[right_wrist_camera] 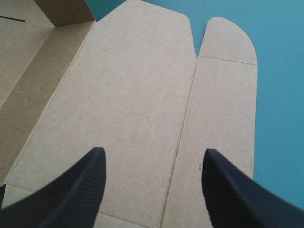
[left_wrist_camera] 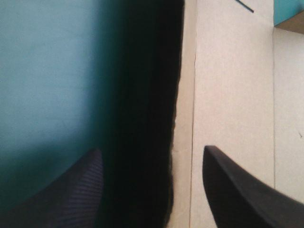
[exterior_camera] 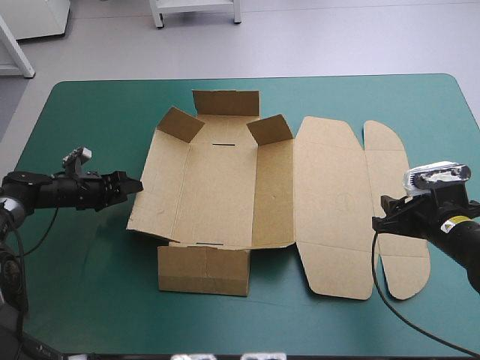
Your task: Fold the box
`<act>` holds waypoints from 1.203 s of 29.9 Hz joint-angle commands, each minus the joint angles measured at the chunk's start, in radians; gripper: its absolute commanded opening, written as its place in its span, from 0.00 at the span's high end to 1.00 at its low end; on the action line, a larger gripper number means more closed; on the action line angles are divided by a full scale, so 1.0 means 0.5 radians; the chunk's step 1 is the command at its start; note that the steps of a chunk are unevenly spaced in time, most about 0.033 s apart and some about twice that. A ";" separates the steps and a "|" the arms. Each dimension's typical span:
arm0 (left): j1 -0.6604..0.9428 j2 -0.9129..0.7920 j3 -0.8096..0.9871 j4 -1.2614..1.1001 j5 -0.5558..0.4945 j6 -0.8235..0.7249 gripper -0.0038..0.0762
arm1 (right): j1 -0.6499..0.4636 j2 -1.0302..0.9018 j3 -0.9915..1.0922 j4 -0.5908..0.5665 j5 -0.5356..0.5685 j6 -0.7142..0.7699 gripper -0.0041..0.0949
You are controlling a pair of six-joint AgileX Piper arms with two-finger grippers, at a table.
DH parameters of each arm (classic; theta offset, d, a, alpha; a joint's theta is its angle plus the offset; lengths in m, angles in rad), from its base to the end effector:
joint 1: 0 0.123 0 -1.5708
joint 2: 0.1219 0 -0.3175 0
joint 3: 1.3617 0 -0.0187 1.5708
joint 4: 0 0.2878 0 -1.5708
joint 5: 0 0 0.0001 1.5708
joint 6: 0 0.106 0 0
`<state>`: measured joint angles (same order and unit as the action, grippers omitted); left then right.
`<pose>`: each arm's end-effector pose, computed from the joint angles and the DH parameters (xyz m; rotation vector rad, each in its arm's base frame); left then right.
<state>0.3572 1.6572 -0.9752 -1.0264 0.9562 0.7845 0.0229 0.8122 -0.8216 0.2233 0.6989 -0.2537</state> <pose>0.3444 0.0494 0.2165 -0.2429 2.5109 -0.9244 0.1826 0.0193 0.3662 -0.1948 2.1476 0.1205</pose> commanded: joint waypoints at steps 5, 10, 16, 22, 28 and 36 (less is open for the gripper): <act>-0.254 -0.022 0.065 -0.222 -0.171 0.138 0.40 | -0.013 -0.002 -0.073 -0.006 -0.071 -0.015 0.39; -0.444 -0.002 0.065 -0.305 -0.368 0.185 0.41 | -0.013 -0.002 -0.073 -0.010 -0.071 -0.015 0.39; -0.518 0.127 0.065 -0.443 -0.297 0.222 0.52 | -0.013 -0.002 -0.073 -0.010 -0.015 -0.015 0.39; -0.518 0.132 0.065 -0.515 -0.269 0.279 0.67 | -0.013 -0.002 -0.073 -0.010 -0.009 -0.015 0.39; -0.518 0.132 0.048 -0.528 -0.223 0.295 0.96 | -0.013 -0.002 -0.073 -0.010 -0.009 -0.015 0.39; -0.518 0.132 -0.193 -0.504 0.114 0.415 0.96 | -0.013 -0.002 -0.073 -0.010 0.023 -0.015 0.39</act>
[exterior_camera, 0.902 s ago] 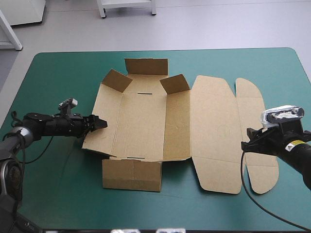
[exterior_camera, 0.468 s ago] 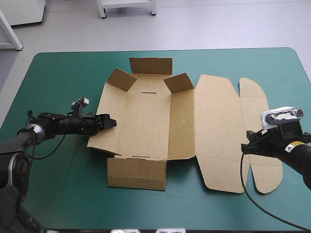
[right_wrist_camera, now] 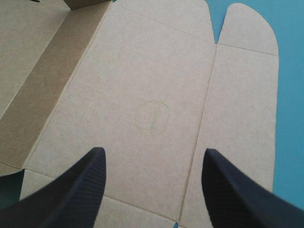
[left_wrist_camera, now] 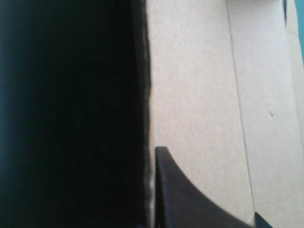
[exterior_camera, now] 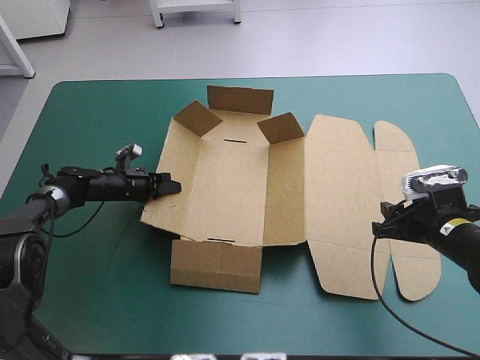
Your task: Fold the box
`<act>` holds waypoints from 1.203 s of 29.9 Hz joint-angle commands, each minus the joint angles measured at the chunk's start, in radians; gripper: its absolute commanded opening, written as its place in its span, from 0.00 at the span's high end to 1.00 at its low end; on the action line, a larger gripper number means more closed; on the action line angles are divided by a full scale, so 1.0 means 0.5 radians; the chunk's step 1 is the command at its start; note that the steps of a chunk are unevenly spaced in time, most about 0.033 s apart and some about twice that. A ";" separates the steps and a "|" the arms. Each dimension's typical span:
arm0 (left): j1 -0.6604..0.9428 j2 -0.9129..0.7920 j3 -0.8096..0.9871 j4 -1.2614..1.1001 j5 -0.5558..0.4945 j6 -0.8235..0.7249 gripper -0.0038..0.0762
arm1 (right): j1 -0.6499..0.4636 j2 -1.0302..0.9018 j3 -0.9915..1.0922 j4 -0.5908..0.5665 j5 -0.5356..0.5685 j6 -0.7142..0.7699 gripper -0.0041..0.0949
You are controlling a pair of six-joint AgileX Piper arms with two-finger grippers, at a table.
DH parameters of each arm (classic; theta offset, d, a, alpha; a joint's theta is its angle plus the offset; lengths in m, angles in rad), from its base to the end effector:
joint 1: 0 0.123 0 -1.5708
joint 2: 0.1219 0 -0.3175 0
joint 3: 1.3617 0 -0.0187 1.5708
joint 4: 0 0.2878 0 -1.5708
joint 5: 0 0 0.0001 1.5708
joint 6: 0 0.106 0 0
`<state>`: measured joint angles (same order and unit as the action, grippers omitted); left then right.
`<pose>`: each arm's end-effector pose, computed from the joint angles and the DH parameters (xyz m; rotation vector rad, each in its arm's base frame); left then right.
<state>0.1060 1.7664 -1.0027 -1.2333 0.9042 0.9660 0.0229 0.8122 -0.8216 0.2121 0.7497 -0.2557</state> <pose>0.3753 -0.0392 0.1965 0.0359 2.4557 -1.0778 0.1795 0.0193 0.3618 -0.2143 2.1969 0.1167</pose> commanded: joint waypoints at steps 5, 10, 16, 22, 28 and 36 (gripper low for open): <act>-0.015 -0.087 -0.378 -0.029 0.372 0.196 0.96 | -0.013 -0.002 -0.073 0.012 -0.039 -0.011 0.39; -0.015 -0.087 -0.659 0.304 0.499 0.181 0.96 | -0.013 -0.002 -0.073 0.012 -0.036 -0.011 0.39; -0.072 -0.087 -0.988 0.717 0.580 0.189 0.96 | -0.013 -0.002 -0.073 0.012 -0.040 -0.011 0.39; -0.323 -0.087 -1.315 1.317 0.588 0.388 0.96 | -0.013 -0.002 -0.073 0.012 -0.040 -0.011 0.39; -0.605 -0.087 -1.559 1.561 0.214 0.871 0.96 | -0.013 -0.002 -0.073 0.036 -0.036 -0.011 0.39; -0.777 -0.087 -1.605 1.721 -0.264 1.095 0.95 | -0.013 -0.002 -0.073 0.067 -0.036 -0.008 0.39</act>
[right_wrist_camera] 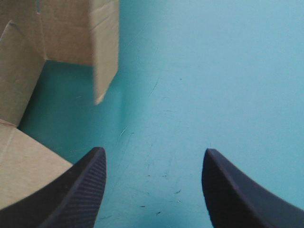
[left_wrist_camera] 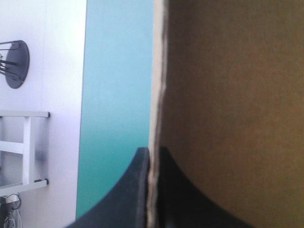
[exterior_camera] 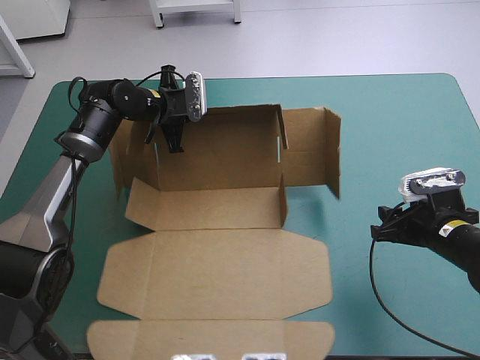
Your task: Fold the box
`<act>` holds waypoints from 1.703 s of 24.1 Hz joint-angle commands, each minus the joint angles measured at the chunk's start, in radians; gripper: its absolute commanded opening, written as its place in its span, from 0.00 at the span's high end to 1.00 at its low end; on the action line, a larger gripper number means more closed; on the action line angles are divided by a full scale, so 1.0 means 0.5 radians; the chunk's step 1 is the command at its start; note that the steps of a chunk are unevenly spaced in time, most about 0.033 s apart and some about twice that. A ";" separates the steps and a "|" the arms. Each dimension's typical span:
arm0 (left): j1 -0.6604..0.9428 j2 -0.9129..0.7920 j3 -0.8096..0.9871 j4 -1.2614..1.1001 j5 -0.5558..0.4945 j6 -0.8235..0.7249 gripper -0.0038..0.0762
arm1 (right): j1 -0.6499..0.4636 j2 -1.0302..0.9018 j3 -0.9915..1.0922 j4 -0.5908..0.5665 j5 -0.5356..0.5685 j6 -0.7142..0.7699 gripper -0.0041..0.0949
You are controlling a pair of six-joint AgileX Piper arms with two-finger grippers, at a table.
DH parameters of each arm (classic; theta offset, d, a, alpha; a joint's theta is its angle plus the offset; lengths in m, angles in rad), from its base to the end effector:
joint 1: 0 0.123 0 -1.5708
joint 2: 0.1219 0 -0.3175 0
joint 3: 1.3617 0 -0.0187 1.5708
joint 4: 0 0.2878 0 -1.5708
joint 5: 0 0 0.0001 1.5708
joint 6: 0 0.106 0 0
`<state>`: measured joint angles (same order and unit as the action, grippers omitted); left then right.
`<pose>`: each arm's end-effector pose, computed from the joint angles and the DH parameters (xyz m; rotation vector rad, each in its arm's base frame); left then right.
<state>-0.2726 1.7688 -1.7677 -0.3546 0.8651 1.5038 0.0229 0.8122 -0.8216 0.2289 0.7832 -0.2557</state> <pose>0.4354 -0.1508 0.3982 1.6915 1.5499 0.2069 0.1772 0.0210 0.3593 -0.2151 2.2274 0.1428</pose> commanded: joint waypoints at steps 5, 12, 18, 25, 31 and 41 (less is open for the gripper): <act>-0.096 -0.101 -0.075 -0.035 -0.157 -0.048 0.96 | -0.013 -0.002 -0.073 0.046 -0.103 0.011 0.39; -0.323 -0.403 0.466 0.283 -0.618 -0.490 0.96 | -0.013 -0.002 -0.073 0.028 -0.106 0.065 0.39; -0.709 -0.743 1.080 0.800 -1.037 -1.049 0.96 | -0.013 -0.002 -0.073 0.026 -0.106 0.124 0.39; -0.989 -0.747 1.245 2.122 -1.136 -2.353 0.96 | -0.013 -0.002 -0.073 0.041 -0.074 0.131 0.39; -1.157 -0.747 1.436 2.955 -0.994 -3.124 0.96 | -0.013 0.025 -0.073 0.018 -0.078 0.279 0.40; -1.189 -0.721 1.465 3.105 -0.940 -3.233 0.96 | -0.013 0.252 -0.073 0.018 -0.250 0.410 0.40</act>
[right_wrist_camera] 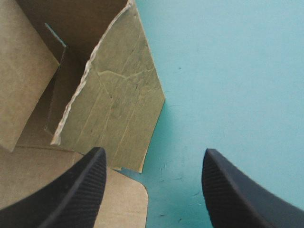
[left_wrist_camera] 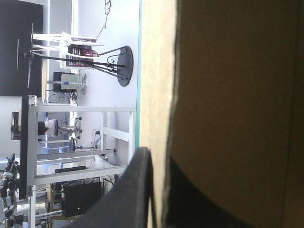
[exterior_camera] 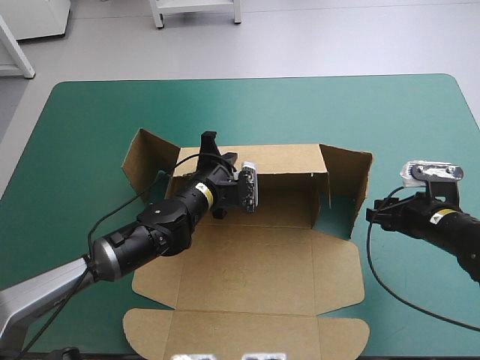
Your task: Fold the box
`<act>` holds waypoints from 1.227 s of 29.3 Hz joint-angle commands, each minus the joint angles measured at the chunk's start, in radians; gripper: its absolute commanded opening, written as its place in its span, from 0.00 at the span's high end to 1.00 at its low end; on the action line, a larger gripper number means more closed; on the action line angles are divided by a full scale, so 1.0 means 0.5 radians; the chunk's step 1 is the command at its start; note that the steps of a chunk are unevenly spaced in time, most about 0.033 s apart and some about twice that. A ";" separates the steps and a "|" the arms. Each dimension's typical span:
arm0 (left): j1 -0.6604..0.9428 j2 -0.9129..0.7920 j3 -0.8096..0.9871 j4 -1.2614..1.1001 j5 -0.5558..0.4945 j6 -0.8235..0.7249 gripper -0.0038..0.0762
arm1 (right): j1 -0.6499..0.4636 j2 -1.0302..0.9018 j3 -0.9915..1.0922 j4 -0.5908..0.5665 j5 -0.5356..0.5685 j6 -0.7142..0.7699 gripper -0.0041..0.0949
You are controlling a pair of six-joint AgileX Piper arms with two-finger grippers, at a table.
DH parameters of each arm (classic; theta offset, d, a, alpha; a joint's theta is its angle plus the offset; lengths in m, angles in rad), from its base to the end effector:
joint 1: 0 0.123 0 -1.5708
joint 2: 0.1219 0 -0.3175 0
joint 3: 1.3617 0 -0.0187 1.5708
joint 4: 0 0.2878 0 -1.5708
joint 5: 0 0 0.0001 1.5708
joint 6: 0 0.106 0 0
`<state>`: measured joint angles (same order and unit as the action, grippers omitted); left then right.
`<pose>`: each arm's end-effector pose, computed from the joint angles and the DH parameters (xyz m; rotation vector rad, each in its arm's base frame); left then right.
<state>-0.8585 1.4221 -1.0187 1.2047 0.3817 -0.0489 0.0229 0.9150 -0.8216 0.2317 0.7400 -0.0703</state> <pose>0.2632 -0.2482 0.3246 1.5761 1.2943 0.5310 0.2037 0.0211 0.3431 0.0115 2.3048 0.2432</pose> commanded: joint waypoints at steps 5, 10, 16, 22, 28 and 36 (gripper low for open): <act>-0.017 -0.015 -0.029 0.524 0.062 -0.639 0.96 | -0.014 0.190 -0.254 0.016 -0.174 0.088 0.40; -0.017 0.024 0.038 0.708 0.112 -0.775 0.96 | -0.014 0.353 -0.521 0.016 -0.148 0.103 0.40; -0.017 0.023 0.101 0.879 0.197 -0.945 0.96 | -0.032 0.668 -0.961 0.012 -0.075 0.026 0.45; -0.017 0.023 0.101 0.924 0.185 -0.945 0.96 | -0.027 1.168 -1.555 0.007 0.247 -0.051 0.49; -0.017 0.023 0.101 0.951 0.182 -0.945 0.96 | 0.035 1.573 -1.962 -0.058 0.529 -0.057 0.49; -0.017 0.023 0.101 0.951 0.195 -0.945 0.96 | 0.133 1.665 -1.967 -0.090 0.646 -0.114 0.53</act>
<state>-0.8634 1.4597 -0.9500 1.6864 0.4389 -0.4939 0.0762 1.7995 -1.7682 0.1781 1.0755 -0.1101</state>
